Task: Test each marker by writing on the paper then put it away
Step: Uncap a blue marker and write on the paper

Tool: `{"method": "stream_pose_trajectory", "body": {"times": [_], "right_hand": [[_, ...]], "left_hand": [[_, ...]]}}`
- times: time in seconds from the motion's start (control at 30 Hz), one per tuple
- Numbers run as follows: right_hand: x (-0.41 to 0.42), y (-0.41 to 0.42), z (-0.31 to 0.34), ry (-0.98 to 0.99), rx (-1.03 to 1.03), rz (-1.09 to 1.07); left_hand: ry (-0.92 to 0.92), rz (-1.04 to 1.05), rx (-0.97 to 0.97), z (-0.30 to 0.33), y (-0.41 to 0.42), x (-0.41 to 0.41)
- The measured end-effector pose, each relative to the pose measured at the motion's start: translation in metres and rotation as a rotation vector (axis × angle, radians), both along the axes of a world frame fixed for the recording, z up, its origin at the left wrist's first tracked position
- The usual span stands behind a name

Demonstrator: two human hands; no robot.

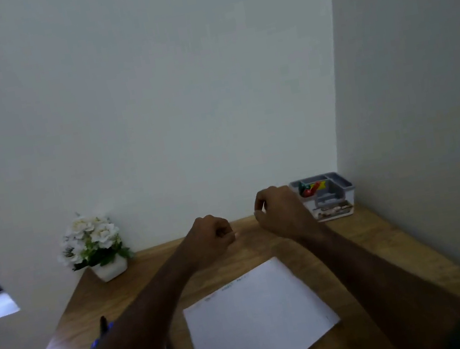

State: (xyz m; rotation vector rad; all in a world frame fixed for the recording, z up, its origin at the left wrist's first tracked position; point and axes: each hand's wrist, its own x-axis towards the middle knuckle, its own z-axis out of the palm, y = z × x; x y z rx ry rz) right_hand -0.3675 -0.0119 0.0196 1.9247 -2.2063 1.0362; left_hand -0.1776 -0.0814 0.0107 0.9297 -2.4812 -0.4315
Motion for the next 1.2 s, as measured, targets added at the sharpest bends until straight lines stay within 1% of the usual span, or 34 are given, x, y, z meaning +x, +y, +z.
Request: {"method": "stream_pose_trajectory", "body": {"times": [0.2, 0.4, 0.57, 0.67, 0.73, 0.87, 0.97, 1.07, 1.2], "right_hand": [[0.099, 0.004, -0.031, -0.019, 0.087, 0.217], [0.181, 0.015, -0.047, 0.048, 0.117, 0.439], [0.232, 0.027, -0.049, -0.011, 0.175, 0.482], [0.264, 0.035, -0.053, -0.038, 0.172, 0.467], [0.282, 0.038, -0.056, -0.043, 0.207, 0.456], [0.305, 0.04, -0.062, 0.037, 0.276, 0.437], [0.31, 0.039, -0.06, 0.1, 0.314, 0.374], [0.308, 0.04, -0.051, 0.251, 0.346, 0.337], [0.303, 0.049, -0.051, 0.486, 0.325, 0.312]], "left_hand": [[0.049, 0.103, -0.026, -0.01, 0.018, 0.106], [0.057, 0.276, -0.072, -0.021, 0.038, 0.201], [0.069, 0.397, -0.01, -0.038, 0.049, 0.251], [0.074, 0.438, 0.004, -0.046, 0.054, 0.268], [0.08, 0.457, 0.013, -0.049, 0.056, 0.276], [0.094, 0.468, 0.032, -0.05, 0.063, 0.287], [0.109, 0.453, 0.042, -0.051, 0.065, 0.287], [0.113, 0.441, 0.042, -0.054, 0.064, 0.283], [0.167, 0.432, 0.04, -0.061, 0.061, 0.271]]}}
